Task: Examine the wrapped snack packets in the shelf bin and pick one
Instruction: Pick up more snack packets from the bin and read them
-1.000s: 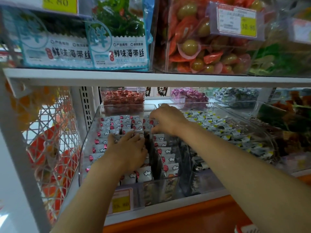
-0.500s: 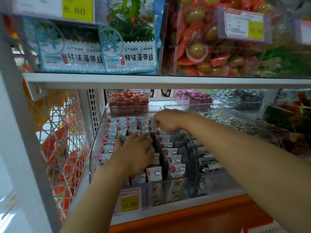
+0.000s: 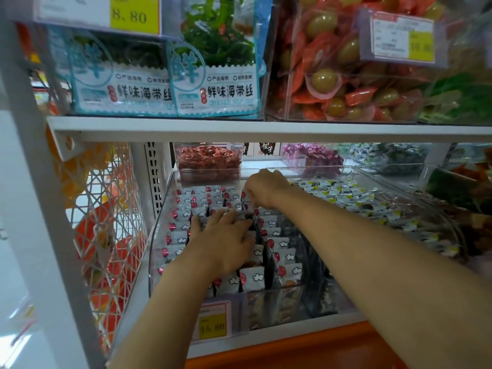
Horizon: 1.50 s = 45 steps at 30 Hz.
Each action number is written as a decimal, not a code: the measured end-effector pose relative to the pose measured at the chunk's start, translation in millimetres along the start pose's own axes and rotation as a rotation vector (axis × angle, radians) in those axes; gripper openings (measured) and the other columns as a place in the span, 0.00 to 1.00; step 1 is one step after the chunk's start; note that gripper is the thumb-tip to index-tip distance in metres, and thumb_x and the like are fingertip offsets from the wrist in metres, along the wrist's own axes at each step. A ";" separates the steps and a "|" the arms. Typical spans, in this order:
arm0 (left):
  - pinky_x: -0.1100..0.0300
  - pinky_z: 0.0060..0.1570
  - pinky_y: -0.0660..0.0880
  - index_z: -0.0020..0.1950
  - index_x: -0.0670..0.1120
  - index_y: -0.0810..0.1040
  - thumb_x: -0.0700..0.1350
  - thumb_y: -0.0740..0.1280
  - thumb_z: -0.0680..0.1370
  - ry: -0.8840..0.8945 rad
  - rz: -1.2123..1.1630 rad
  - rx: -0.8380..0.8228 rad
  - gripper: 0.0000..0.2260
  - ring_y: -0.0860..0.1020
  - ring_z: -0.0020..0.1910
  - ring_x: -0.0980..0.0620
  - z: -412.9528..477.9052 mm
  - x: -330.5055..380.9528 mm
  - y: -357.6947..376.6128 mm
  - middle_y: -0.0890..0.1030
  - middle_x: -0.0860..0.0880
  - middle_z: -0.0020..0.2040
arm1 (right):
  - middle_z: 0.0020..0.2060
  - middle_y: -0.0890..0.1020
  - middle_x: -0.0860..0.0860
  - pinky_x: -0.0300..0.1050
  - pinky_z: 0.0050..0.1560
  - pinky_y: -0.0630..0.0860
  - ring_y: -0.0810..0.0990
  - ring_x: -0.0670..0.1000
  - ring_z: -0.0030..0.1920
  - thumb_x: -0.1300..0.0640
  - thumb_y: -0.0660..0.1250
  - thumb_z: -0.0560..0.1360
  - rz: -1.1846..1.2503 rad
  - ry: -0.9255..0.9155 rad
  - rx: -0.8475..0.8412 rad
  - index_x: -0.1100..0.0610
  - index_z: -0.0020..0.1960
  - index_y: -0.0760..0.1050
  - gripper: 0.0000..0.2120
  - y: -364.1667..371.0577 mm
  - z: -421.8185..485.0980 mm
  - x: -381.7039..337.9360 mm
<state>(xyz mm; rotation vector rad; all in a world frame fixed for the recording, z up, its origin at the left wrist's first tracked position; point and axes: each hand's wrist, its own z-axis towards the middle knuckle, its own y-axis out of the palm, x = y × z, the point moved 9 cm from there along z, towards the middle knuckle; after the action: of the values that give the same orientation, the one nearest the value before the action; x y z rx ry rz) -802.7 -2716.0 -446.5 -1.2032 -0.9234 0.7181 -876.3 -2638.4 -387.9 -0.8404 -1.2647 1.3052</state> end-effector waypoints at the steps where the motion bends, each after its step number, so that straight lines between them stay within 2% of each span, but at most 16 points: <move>1: 0.37 0.70 0.41 0.75 0.56 0.58 0.55 0.49 0.81 -0.002 -0.001 0.006 0.21 0.45 0.76 0.50 -0.2 0.2 -1.2 0.52 0.53 0.77 | 0.54 0.80 0.55 0.51 0.62 0.68 0.74 0.56 0.58 0.67 0.62 0.75 0.023 0.003 0.014 0.59 0.52 0.78 0.10 -2.7 -1.3 1.6; 5: 0.40 0.70 0.38 0.74 0.55 0.59 0.53 0.52 0.81 -0.006 -0.050 0.051 0.21 0.47 0.76 0.50 -4.4 2.3 -9.9 0.53 0.52 0.77 | 0.51 0.79 0.58 0.49 0.53 0.73 0.76 0.58 0.54 0.66 0.61 0.76 0.055 -0.011 0.178 0.62 0.52 0.76 0.08 -24.6 -12.2 7.4; 7: 0.41 0.71 0.40 0.73 0.54 0.63 0.52 0.53 0.81 -0.003 -0.065 0.101 0.20 0.50 0.75 0.49 -7.4 3.9 -18.3 0.57 0.51 0.76 | 0.49 0.78 0.58 0.50 0.50 0.75 0.76 0.58 0.51 0.65 0.61 0.76 0.097 -0.015 0.280 0.62 0.50 0.75 0.06 -38.3 -22.3 10.9; 11: 0.47 0.72 0.56 0.68 0.47 0.72 0.44 0.56 0.81 0.030 -0.139 0.258 0.16 0.62 0.71 0.44 -17.0 8.1 -42.1 0.66 0.46 0.72 | 0.45 0.78 0.59 0.53 0.46 0.75 0.77 0.59 0.46 0.65 0.59 0.76 0.282 0.054 0.435 0.63 0.47 0.73 0.04 -59.1 -51.0 26.4; 14: 0.60 0.68 0.57 0.68 0.43 0.71 0.38 0.57 0.80 0.031 -0.301 0.374 0.16 0.64 0.69 0.46 -31.4 8.5 -56.3 0.67 0.45 0.71 | 0.41 0.77 0.59 0.52 0.41 0.73 0.76 0.58 0.40 0.65 0.60 0.76 0.528 0.145 0.580 0.64 0.45 0.72 0.03 -66.9 -83.8 42.1; 17: 0.58 0.63 0.66 0.71 0.46 0.68 0.40 0.58 0.81 -0.016 -0.505 0.446 0.18 0.69 0.65 0.49 -44.1 3.8 -64.5 0.70 0.46 0.69 | 0.36 0.75 0.57 0.49 0.33 0.68 0.73 0.55 0.32 0.66 0.62 0.75 0.773 0.209 0.670 0.63 0.44 0.70 0.02 -66.4 -118.9 49.3; 18: 0.58 0.60 0.69 0.71 0.47 0.67 0.41 0.58 0.81 -0.029 -0.576 0.449 0.18 0.71 0.63 0.50 -46.4 2.4 -64.8 0.71 0.47 0.69 | 0.36 0.75 0.57 0.50 0.33 0.71 0.75 0.56 0.32 0.66 0.62 0.75 0.842 0.224 0.678 0.63 0.44 0.70 0.03 -64.4 -127.7 49.8; 20: 0.55 0.58 0.72 0.72 0.47 0.65 0.44 0.59 0.81 -0.056 -0.708 0.420 0.19 0.73 0.60 0.52 -48.9 1.1 -61.1 0.73 0.48 0.67 | 0.39 0.76 0.60 0.57 0.38 0.77 0.79 0.60 0.36 0.65 0.62 0.76 0.998 0.265 0.667 0.63 0.44 0.69 0.03 -58.0 -141.9 50.9; 22: 0.54 0.54 0.76 0.72 0.46 0.65 0.45 0.59 0.81 -0.077 -0.799 0.392 0.19 0.77 0.54 0.52 -50.0 0.3 -55.8 0.77 0.50 0.59 | 0.39 0.77 0.57 0.49 0.37 0.81 0.82 0.53 0.34 0.66 0.61 0.77 1.187 0.277 0.638 0.61 0.43 0.69 0.05 -50.3 -150.9 50.8; 24: 0.58 0.45 0.79 0.68 0.45 0.70 0.44 0.59 0.81 -0.111 -0.910 0.366 0.15 0.79 0.46 0.54 -50.0 -3.0 -50.1 0.79 0.53 0.48 | 0.38 0.77 0.55 0.41 0.34 0.81 0.81 0.47 0.30 0.66 0.60 0.77 1.339 0.274 0.597 0.60 0.42 0.70 0.06 -43.4 -156.1 49.3; 26: 0.64 0.37 0.78 0.61 0.45 0.76 0.43 0.59 0.81 -0.172 -1.048 0.338 0.11 0.79 0.40 0.55 -48.6 -10.0 -44.4 0.80 0.50 0.43 | 0.37 0.78 0.55 0.39 0.33 0.80 0.81 0.46 0.29 0.66 0.61 0.77 1.444 0.297 0.581 0.60 0.42 0.71 0.06 -37.6 -160.3 50.5; 28: 0.63 0.36 0.78 0.56 0.44 0.79 0.43 0.61 0.80 -0.212 -1.158 0.319 0.09 0.78 0.36 0.54 -48.8 -15.6 -40.3 0.80 0.47 0.41 | 0.36 0.79 0.56 0.40 0.33 0.80 0.82 0.48 0.30 0.67 0.61 0.77 1.566 0.324 0.565 0.61 0.43 0.71 0.05 -31.6 -162.4 51.3; 32: 0.59 0.39 0.77 0.44 0.45 0.80 0.47 0.64 0.78 -0.225 -1.295 0.301 0.08 0.77 0.34 0.52 -50.8 -17.5 -37.7 0.78 0.47 0.40 | 0.32 0.81 0.55 0.41 0.33 0.80 0.82 0.51 0.30 0.67 0.60 0.78 1.785 0.338 0.522 0.64 0.42 0.71 0.06 -22.5 -162.0 49.1; 37: 0.64 0.36 0.77 0.46 0.45 0.80 0.47 0.64 0.78 -0.137 -1.300 0.316 0.08 0.78 0.41 0.53 -52.3 -5.6 -43.4 0.79 0.49 0.44 | 0.31 0.83 0.54 0.42 0.34 0.80 0.83 0.52 0.32 0.67 0.61 0.77 1.939 0.303 0.479 0.63 0.40 0.73 0.08 -20.2 -161.2 44.9; 42: 0.65 0.33 0.77 0.35 0.45 0.77 0.41 0.62 0.79 -0.127 -1.543 0.312 0.13 0.78 0.33 0.55 -53.9 -3.9 -43.9 0.79 0.53 0.28 | 0.31 0.83 0.54 0.42 0.33 0.80 0.83 0.52 0.32 0.65 0.61 0.77 2.053 0.284 0.457 0.63 0.42 0.74 0.06 -19.2 -161.1 45.3; 45: 0.67 0.33 0.77 0.34 0.43 0.77 0.40 0.63 0.79 -0.134 -1.584 0.337 0.13 0.78 0.31 0.55 -54.6 -5.4 -44.6 0.78 0.52 0.28 | 0.34 0.84 0.56 0.41 0.33 0.79 0.83 0.51 0.33 0.63 0.63 0.77 2.063 0.261 0.423 0.63 0.44 0.76 0.05 -18.0 -160.3 45.1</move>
<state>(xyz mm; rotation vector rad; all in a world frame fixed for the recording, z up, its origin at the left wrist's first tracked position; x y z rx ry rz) -757.3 -2755.5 -409.4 0.0933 -1.4277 -0.3515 -725.9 -2565.0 -391.7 -1.9560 0.6425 2.5913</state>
